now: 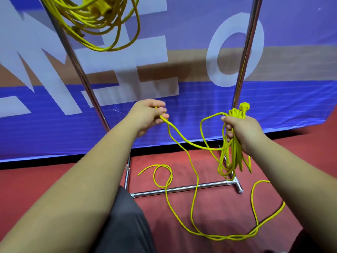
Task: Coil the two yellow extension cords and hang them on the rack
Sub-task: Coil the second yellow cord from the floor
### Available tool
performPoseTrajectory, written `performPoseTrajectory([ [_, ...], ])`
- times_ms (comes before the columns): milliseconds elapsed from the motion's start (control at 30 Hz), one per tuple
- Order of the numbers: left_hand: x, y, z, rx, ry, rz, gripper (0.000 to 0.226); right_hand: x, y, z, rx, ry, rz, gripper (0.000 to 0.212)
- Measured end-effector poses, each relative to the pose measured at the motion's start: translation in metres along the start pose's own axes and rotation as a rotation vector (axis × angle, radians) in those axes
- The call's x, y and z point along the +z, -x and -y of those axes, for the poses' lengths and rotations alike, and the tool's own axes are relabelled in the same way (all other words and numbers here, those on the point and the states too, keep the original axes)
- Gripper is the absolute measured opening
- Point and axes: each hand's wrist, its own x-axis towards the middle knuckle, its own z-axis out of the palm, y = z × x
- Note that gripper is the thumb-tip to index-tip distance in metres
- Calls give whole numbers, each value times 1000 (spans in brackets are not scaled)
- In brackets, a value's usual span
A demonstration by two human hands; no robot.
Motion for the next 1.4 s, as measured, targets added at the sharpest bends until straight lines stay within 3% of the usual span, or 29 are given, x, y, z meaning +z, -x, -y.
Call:
performPoseTrajectory([
  [133,5,10,-11,155,49,307,42,-6,-5,-5,38,-93,-115,26],
  [233,10,23,-14,204,99,615,41,-10,-9,-9,51,-113,-176,23],
  [333,15,27,-14,204,155,753,40,-8,-6,-11,23,-15,-107,16],
  [533,28,16,-6,253,167,644,33,7,21,1,162,110,343,17],
  [667,19,-1,5,261,-50,471,33,15,35,5,234,63,462,5],
  [733,12,-9,12,277,-323,399,32,18,40,8,250,61,494,6],
  [867,7,-17,31,227,-710,441,23,23,45,11,247,92,573,12],
  [933,12,-18,33,162,-736,429,22,23,46,10,211,104,573,8],
  [1033,18,-16,31,2,-518,436,31,20,42,7,191,86,499,4],
  [1100,21,-16,31,35,-562,462,48,18,39,6,196,46,482,7],
  [1167,25,-16,33,155,-764,447,57,17,38,6,189,7,493,15],
  [1300,43,-16,29,293,-842,322,21,18,44,11,175,14,540,26],
  [1400,54,-13,23,340,-856,241,16,19,47,13,182,15,523,24],
])
